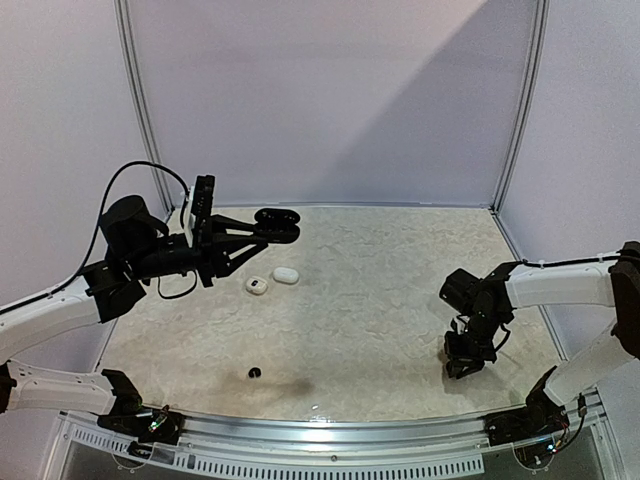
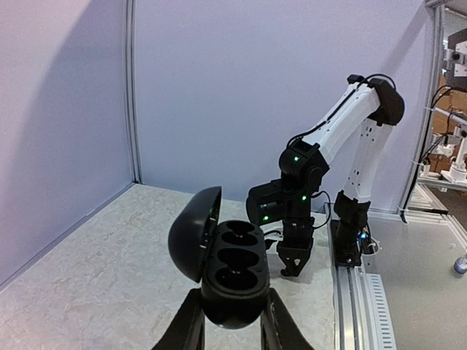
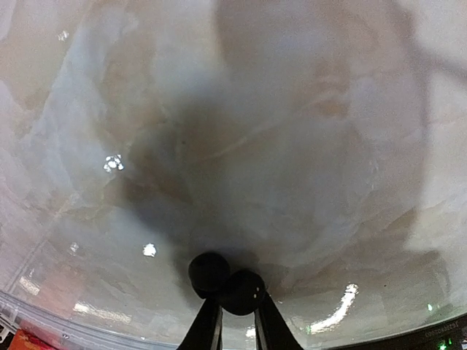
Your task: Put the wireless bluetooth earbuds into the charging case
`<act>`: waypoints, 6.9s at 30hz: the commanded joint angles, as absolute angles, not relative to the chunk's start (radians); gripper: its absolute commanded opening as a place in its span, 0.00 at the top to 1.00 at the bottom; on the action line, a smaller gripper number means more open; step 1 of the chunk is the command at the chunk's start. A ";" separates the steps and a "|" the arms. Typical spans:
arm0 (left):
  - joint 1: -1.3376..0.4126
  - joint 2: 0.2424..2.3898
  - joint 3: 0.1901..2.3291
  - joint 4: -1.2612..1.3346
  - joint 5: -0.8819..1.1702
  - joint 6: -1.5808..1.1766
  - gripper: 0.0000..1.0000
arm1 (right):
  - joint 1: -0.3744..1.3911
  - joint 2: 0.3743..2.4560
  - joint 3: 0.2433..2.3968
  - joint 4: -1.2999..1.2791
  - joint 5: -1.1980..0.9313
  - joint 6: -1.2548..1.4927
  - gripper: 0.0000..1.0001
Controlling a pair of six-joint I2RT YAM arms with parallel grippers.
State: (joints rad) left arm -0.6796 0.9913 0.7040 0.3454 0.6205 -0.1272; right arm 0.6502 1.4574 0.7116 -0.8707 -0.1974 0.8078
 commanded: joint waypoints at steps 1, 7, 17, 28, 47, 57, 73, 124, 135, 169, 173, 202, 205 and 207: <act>-0.675 0.992 0.710 0.330 0.629 -0.115 1.00 | 0.660 1.490 0.720 -0.816 -0.174 0.813 0.84; -0.675 0.996 0.710 0.333 0.630 -0.114 1.00 | 0.660 1.458 0.728 -0.865 -0.087 0.832 0.81; -0.675 0.993 0.712 0.328 0.634 -0.113 1.00 | 0.654 1.526 0.794 -0.960 0.061 0.819 0.84; -0.675 0.994 0.713 0.327 0.637 -0.111 1.00 | 0.603 1.510 0.820 -0.982 0.143 0.803 0.82; -0.673 0.996 0.712 0.324 0.640 -0.103 1.00 | 0.594 1.359 0.748 -0.926 0.059 0.858 0.83; -0.673 0.990 0.713 0.323 0.641 -0.104 1.00 | 0.568 1.370 0.675 -0.805 0.035 0.893 0.84; -0.673 0.998 0.725 0.318 0.643 -0.099 1.00 | 0.543 1.364 0.619 -0.700 0.026 0.906 0.84; -0.669 0.996 0.718 0.318 0.646 -0.090 1.00 | 0.542 1.366 0.727 -0.709 -0.016 0.815 1.00; -0.666 1.029 0.716 0.496 0.757 -0.066 1.00 | 0.636 1.229 1.079 -0.730 -0.017 0.496 1.00; -0.674 1.083 0.751 0.588 0.959 -0.047 1.00 | 1.191 1.514 1.837 -0.520 -0.257 -0.320 1.00; -0.672 1.082 0.752 0.575 0.936 -0.116 1.00 | 1.209 1.563 1.891 -0.649 -0.215 -0.368 1.00; -0.672 1.075 0.747 0.576 0.920 -0.131 1.00 | 1.212 1.577 1.798 -0.675 -0.089 -0.410 0.97; -0.671 1.074 0.747 0.580 0.919 -0.130 1.00 | 1.210 1.582 1.797 -0.672 -0.080 -0.401 0.87; -0.670 1.072 0.746 0.580 0.920 -0.130 1.00 | 1.211 1.587 1.798 -0.672 -0.074 -0.396 0.84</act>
State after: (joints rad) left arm -0.6739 1.0801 0.7296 0.5610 0.9230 -0.1349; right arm 1.2064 1.5944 1.8164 -0.6628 -0.1051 -0.4053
